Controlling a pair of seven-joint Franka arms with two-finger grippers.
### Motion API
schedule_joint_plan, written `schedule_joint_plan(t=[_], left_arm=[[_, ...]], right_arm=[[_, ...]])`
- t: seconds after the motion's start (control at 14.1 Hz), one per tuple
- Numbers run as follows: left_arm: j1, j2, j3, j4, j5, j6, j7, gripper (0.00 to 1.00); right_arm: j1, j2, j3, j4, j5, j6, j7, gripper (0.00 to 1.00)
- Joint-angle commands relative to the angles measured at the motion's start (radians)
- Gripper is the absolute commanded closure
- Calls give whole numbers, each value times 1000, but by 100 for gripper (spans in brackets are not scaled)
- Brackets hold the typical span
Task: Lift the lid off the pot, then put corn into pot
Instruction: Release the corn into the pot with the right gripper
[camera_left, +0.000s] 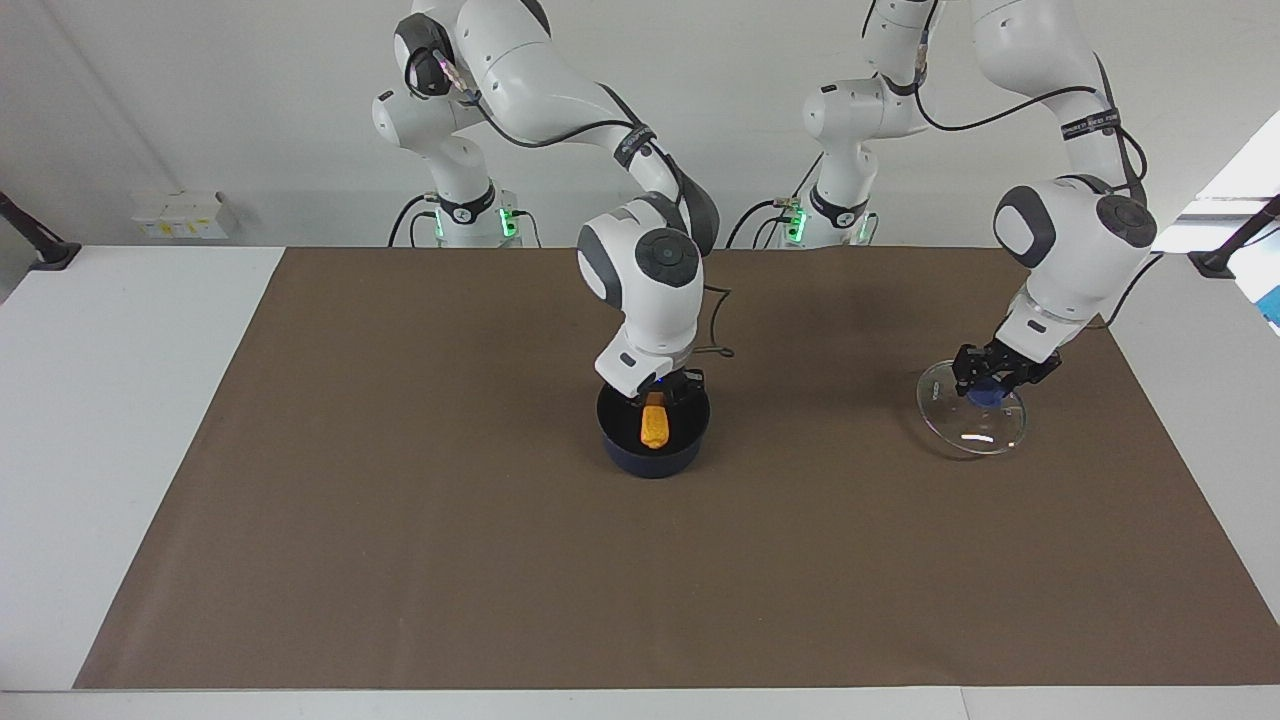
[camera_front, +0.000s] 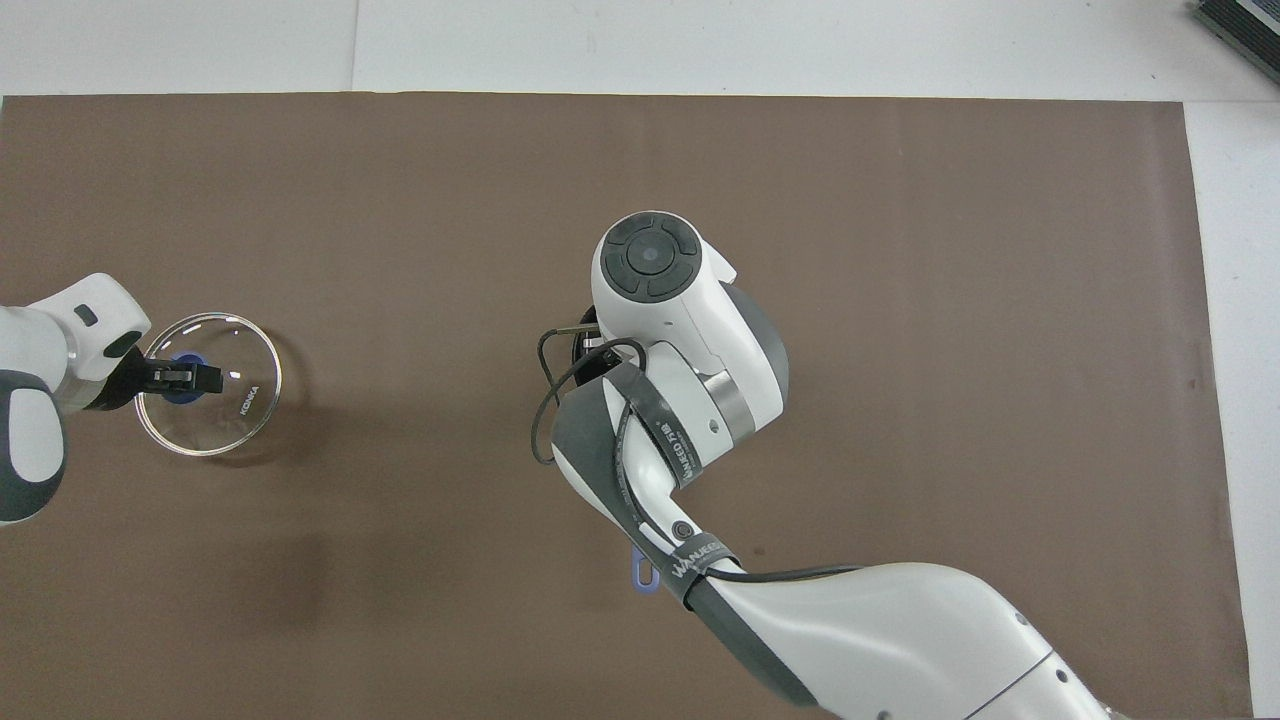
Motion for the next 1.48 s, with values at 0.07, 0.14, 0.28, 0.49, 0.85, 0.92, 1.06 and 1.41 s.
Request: schedule_joint_plan(t=[0.07,0.14,0.28,0.49,0.85,0.92,1.06,1.41], left_arm=[[72,-8,-9,-68,-12,93,126,100],[87,-2,-9,-66,-13,95,149,100],[106,0,-9,-66,-12,95,176,99],[110,0,-9,-63,-13,86,172,0],[83,33,-12,7,-12,51,157,0],[62,37,-11,38,-12,11,129,0],[22,61,-11,128,-10,-81,48,0],[-90,81,-11,250,-6,-206,-118,0]], right_arm=[[-7,-10,5,-34,18,31,-34,40],[-7,-10,5,-28,9,25,-34,7],[-6,-17,4,-25,5,25,-33,0],[-11,-57,-1,-16,0,10,-34,0],[-93,-210,-7,-22,-34,-99,-62,0],[-118,-244,-7,-20,-34,-131,-85,0],[-167,-309,-7,-16,-35,-195,-122,0],[-322,-461,-7,-14,-22,-323,-234,0]])
